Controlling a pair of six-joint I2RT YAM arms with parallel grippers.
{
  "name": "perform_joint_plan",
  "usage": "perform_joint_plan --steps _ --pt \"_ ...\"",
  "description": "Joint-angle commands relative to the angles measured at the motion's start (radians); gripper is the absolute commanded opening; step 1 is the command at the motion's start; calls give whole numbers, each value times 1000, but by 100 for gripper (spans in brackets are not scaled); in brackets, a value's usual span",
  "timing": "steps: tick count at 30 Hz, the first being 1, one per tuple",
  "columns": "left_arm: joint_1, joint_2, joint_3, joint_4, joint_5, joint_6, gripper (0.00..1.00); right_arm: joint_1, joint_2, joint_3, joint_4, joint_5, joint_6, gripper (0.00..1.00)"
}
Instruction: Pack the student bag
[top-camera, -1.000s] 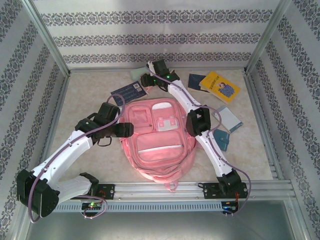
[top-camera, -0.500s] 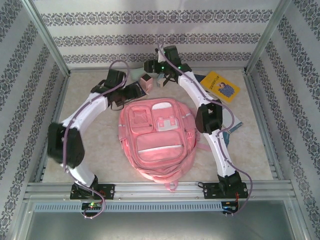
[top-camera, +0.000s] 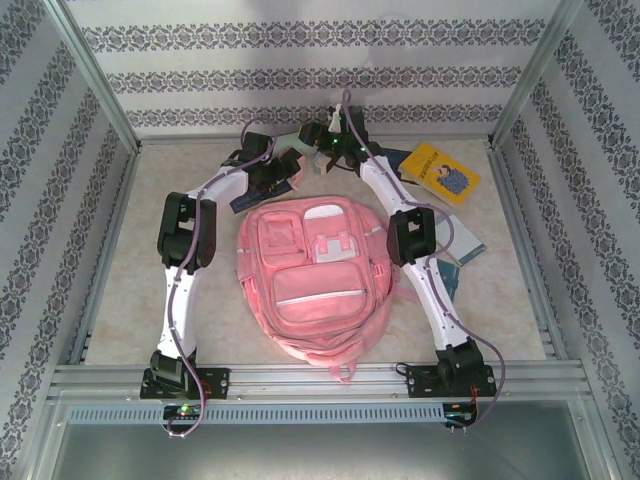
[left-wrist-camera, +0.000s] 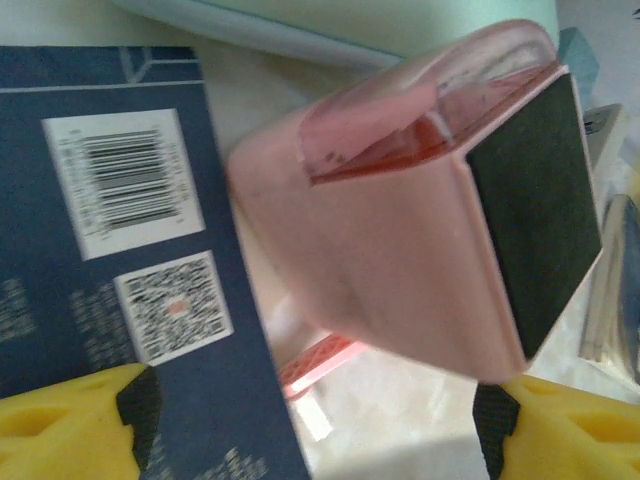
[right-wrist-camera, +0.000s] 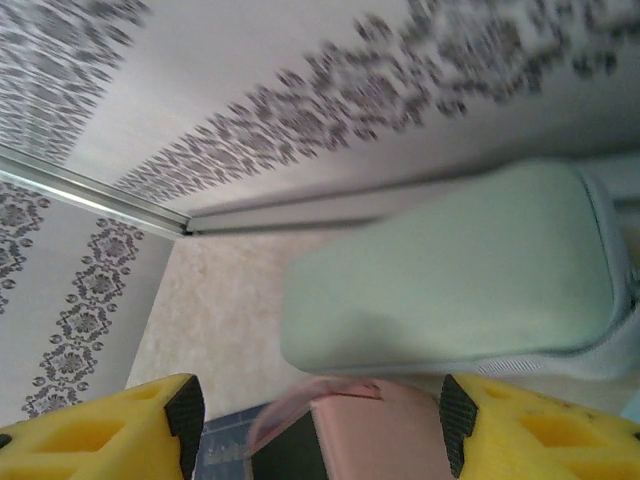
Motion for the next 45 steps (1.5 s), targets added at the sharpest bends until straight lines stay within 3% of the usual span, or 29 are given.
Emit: perform_joint_plan --steps 1,8,12,15,25,34,41,45 --pt "5 -3 71 95 69 -32 84 6 23 34 100 -39 93 65" --pt "6 21 134 21 20 3 85 10 83 52 198 -56 202 62" --pt "4 109 315 -193 -79 -19 88 20 91 46 204 -69 220 61" --pt "3 200 491 -340 -89 -33 89 26 95 27 236 -81 265 60" --pt "3 272 598 -395 -81 -105 93 41 115 8 330 -124 426 50" --pt "3 301 619 -421 -52 -169 95 69 122 -49 432 -181 560 32" --pt "6 298 619 -462 -47 -167 95 87 92 -149 537 -226 633 20" --pt "8 279 605 -483 -46 -156 95 86 9 -307 619 -219 641 13"
